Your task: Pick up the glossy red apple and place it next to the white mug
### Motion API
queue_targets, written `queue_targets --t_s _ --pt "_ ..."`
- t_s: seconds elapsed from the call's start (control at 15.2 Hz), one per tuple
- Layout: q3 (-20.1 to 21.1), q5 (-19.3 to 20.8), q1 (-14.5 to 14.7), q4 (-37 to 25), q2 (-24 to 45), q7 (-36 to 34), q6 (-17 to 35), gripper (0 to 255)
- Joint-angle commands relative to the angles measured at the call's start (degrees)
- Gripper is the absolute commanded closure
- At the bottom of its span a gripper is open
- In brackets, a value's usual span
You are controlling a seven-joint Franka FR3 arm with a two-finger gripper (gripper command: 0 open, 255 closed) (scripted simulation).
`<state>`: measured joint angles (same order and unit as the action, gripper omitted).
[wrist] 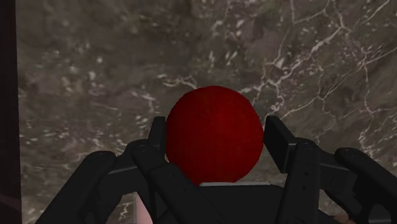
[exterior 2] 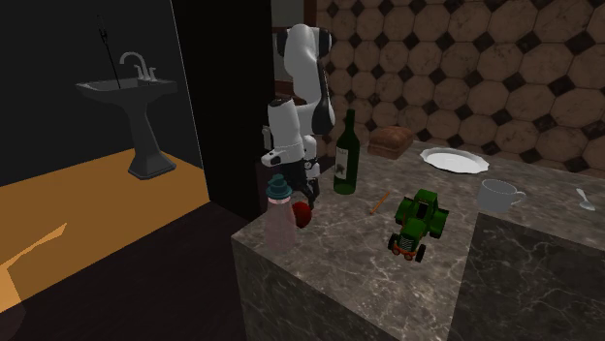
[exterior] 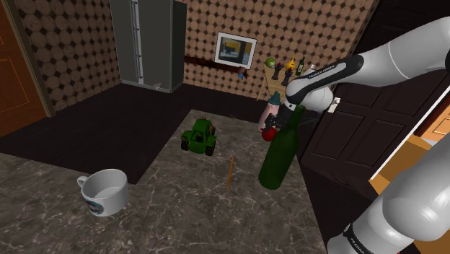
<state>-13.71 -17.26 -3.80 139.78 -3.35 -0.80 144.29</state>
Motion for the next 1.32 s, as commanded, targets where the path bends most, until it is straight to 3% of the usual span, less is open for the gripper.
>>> queue_targets --t_s 0.0,1.25 --pt "0.07 1.09 -0.1 -0.5 -1.15 -1.1 -1.49 255" --pt "0.84 7.06 -1.29 -7.61 -9.36 -7.32 -16.04 255"
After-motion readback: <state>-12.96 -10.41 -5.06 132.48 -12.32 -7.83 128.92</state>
